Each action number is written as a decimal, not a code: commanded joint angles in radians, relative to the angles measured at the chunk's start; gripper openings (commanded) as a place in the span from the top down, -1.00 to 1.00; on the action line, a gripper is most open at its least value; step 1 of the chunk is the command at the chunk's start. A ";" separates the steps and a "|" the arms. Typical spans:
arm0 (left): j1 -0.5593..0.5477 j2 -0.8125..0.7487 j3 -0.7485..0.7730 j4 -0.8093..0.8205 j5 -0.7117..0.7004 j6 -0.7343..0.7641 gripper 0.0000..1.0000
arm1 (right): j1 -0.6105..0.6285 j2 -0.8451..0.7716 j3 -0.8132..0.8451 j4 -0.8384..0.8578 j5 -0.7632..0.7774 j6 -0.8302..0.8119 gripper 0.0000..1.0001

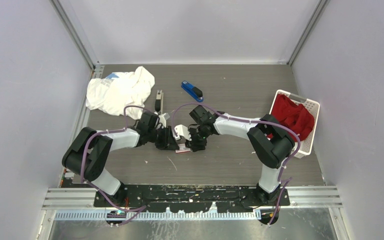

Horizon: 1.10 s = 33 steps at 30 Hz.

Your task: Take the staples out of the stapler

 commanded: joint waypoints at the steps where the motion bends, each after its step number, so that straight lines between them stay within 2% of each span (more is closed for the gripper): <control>1: -0.029 0.036 -0.036 -0.082 -0.103 0.026 0.41 | 0.018 0.038 0.010 0.016 0.017 0.015 0.06; 8: -0.028 -0.006 -0.043 -0.101 -0.124 0.029 0.31 | 0.015 0.023 0.011 0.014 0.034 0.018 -0.07; 17: -0.028 -0.104 -0.049 -0.159 -0.173 0.048 0.04 | -0.027 -0.081 -0.008 -0.007 0.044 0.002 -0.40; 22: -0.028 -0.199 -0.052 -0.199 -0.205 0.070 0.01 | -0.040 -0.142 -0.008 -0.057 0.007 -0.031 -0.44; 27: -0.028 -0.359 -0.056 -0.256 -0.255 0.101 -0.06 | -0.065 -0.209 -0.020 -0.080 -0.045 -0.036 -0.43; 33: -0.026 -0.494 -0.066 -0.265 -0.260 0.125 -0.11 | -0.123 -0.295 -0.045 -0.074 -0.217 0.059 -0.40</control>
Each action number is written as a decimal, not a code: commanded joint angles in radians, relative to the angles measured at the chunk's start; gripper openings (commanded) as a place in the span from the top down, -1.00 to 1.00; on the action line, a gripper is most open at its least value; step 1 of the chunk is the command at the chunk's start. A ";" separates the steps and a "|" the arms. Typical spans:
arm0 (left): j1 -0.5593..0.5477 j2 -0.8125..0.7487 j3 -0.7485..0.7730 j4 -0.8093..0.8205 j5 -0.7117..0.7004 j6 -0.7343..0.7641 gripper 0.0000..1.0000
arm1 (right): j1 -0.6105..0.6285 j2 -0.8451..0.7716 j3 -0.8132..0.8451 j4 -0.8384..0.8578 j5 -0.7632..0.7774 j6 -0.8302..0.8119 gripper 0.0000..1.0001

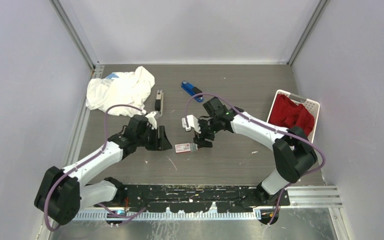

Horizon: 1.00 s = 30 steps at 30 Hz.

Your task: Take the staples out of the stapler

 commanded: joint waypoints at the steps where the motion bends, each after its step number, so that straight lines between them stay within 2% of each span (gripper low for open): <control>1: 0.001 -0.081 -0.009 -0.001 -0.015 0.036 -0.11 | -0.051 -0.087 -0.022 0.009 -0.194 0.101 -0.41; 6: 0.003 -0.160 -0.045 0.056 -0.007 0.023 -0.11 | -0.151 -0.109 -0.094 0.087 -0.460 0.264 -0.40; 10: 0.004 -0.217 -0.082 0.108 -0.012 0.004 -0.15 | -0.213 -0.084 -0.132 0.196 -0.547 0.451 -0.40; 13: 0.004 -0.246 -0.122 0.157 -0.009 -0.009 -0.26 | -0.231 -0.062 -0.159 0.273 -0.517 0.550 -0.39; 16: 0.005 -0.248 -0.161 0.212 -0.015 -0.032 -0.31 | -0.235 -0.040 -0.153 0.277 -0.441 0.572 -0.38; 19: 0.005 -0.218 -0.173 0.239 -0.022 -0.049 -0.31 | -0.249 -0.011 -0.145 0.281 -0.372 0.620 -0.33; 25: 0.005 -0.124 -0.158 0.244 -0.021 -0.079 -0.28 | -0.273 0.056 -0.158 0.357 -0.340 0.748 -0.15; 30: 0.005 -0.051 -0.162 0.276 -0.025 -0.092 -0.22 | -0.279 0.100 -0.158 0.408 -0.312 0.829 -0.10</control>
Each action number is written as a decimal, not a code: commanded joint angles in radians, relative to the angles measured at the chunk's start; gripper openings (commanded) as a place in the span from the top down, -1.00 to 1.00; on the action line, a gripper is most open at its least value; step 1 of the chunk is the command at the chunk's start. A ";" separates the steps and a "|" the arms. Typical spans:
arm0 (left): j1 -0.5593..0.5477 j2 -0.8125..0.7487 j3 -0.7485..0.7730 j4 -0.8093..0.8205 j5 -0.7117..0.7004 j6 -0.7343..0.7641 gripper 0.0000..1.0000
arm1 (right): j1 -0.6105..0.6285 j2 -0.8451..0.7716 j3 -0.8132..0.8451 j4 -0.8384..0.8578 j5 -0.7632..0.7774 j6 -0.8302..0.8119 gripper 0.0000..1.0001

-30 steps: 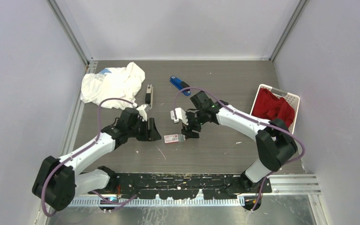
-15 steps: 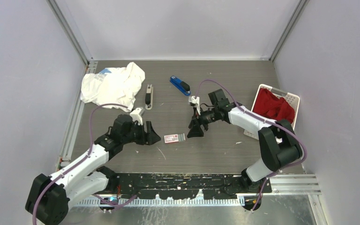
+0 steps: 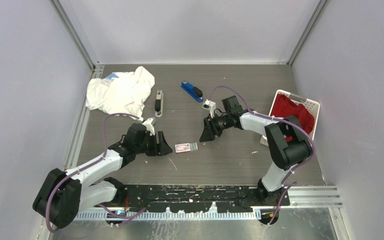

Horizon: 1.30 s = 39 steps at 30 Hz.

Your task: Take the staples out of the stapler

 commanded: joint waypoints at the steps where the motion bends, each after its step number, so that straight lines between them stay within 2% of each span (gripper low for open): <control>1: 0.005 0.054 0.016 0.090 -0.013 -0.017 -0.21 | -0.009 0.023 0.000 0.101 0.033 0.114 -0.06; 6: 0.005 0.139 0.030 0.121 -0.013 -0.023 -0.12 | -0.009 0.090 0.007 0.121 -0.020 0.169 0.24; 10: 0.005 0.177 0.042 0.134 -0.015 -0.032 -0.06 | 0.002 0.119 0.010 0.102 -0.027 0.166 0.37; 18: 0.005 0.243 0.048 0.162 0.006 -0.053 0.01 | 0.034 0.180 0.027 0.093 -0.026 0.180 0.49; 26: 0.005 0.289 0.043 0.202 0.034 -0.081 0.09 | 0.044 0.191 0.035 0.106 -0.031 0.199 0.52; 28: 0.003 0.298 0.040 0.212 0.036 -0.091 0.11 | 0.050 0.198 0.038 0.110 -0.024 0.205 0.59; 39: -0.005 0.344 0.057 0.182 0.052 -0.113 0.32 | 0.067 0.207 0.052 0.107 0.019 0.220 0.68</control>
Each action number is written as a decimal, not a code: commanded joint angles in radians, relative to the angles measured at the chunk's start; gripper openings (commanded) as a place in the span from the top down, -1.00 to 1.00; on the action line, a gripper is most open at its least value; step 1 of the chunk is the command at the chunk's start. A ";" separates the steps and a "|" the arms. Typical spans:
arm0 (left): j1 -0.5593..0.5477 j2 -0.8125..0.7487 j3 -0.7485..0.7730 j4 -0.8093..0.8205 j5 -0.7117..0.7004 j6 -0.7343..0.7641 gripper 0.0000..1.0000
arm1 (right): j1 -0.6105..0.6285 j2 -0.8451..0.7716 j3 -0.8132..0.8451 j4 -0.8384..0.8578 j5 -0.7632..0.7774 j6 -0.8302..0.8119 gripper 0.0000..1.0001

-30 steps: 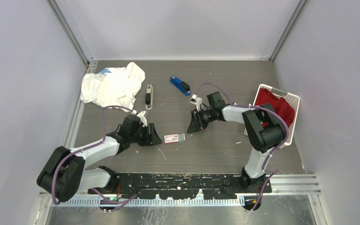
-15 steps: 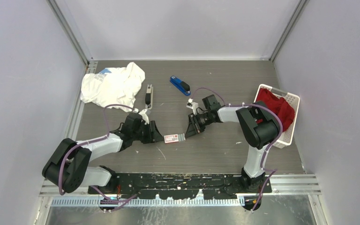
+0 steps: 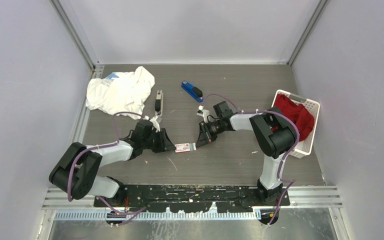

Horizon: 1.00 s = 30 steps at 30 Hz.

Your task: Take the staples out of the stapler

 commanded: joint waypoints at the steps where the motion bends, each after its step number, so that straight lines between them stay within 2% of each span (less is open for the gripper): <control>1: -0.007 0.038 0.022 -0.053 -0.001 0.002 0.33 | 0.008 0.005 0.030 0.022 0.035 0.010 0.69; 15: -0.043 0.136 0.072 -0.083 0.025 0.012 0.51 | 0.026 -0.003 0.046 0.009 0.055 -0.003 0.73; 30: -0.057 0.168 0.083 -0.077 0.025 0.012 0.55 | 0.038 -0.002 0.050 0.002 0.056 -0.008 0.76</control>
